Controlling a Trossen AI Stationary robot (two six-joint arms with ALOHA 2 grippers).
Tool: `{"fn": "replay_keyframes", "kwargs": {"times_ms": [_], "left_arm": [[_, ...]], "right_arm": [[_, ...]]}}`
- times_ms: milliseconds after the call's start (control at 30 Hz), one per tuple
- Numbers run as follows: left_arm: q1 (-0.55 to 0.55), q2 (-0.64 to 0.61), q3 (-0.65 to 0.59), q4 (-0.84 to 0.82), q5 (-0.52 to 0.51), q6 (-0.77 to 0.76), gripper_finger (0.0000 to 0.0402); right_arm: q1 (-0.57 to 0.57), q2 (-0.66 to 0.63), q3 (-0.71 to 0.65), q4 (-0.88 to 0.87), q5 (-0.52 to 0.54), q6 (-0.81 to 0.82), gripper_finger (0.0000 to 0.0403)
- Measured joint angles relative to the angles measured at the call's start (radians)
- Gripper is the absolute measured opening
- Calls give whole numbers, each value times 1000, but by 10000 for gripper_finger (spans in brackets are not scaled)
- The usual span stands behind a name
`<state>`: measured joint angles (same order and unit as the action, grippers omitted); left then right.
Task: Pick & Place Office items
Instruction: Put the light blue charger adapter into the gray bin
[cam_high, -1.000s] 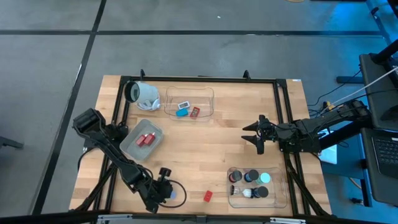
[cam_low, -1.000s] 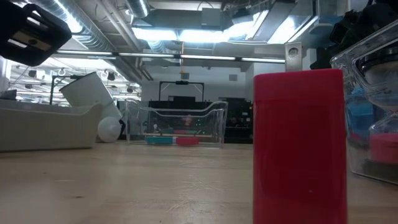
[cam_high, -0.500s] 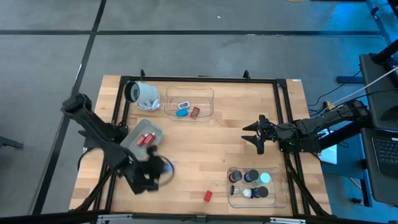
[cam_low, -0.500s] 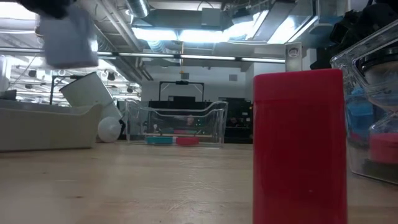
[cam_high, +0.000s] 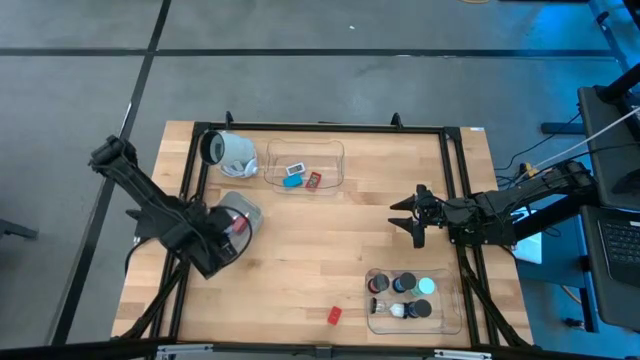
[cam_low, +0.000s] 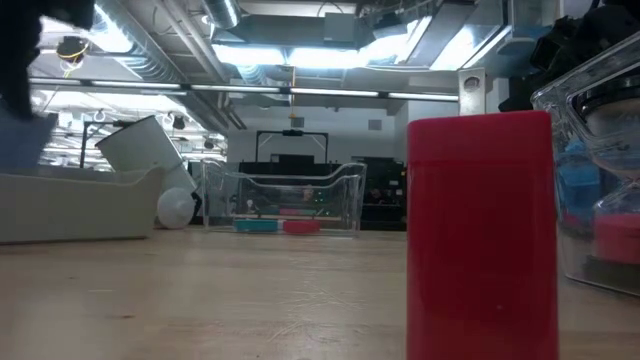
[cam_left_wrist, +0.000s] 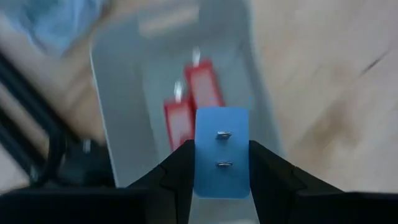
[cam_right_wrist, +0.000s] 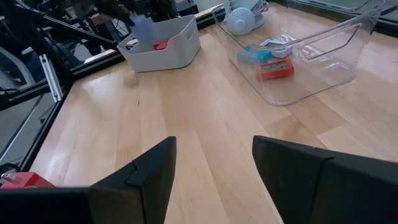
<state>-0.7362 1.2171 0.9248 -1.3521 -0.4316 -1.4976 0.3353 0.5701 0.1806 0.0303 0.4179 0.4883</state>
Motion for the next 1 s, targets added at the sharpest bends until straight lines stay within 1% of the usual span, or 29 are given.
{"fn": "replay_keyframes", "kwargs": {"times_ms": [133,267,333,467,533,733,867,1000], "left_arm": [[-1,1,-43,8,113,-12,117],[-1,2,-88,62,157,-11,117],[-1,2,-113,91,162,-11,117],[-1,2,-162,155,158,-11,134],[-1,2,-173,161,155,-9,137],[-1,2,-175,156,119,35,139],[-1,2,-175,154,145,54,145],[-1,2,-175,152,162,79,163]], "right_arm": [[0,0,0,0,0,0,215],[0,0,0,0,0,0,215],[0,0,0,0,0,0,215],[0,0,0,0,0,0,215],[0,0,0,0,0,0,215],[0,0,0,0,0,0,215],[0,0,0,0,0,0,215],[0,0,0,0,0,0,215]]}}
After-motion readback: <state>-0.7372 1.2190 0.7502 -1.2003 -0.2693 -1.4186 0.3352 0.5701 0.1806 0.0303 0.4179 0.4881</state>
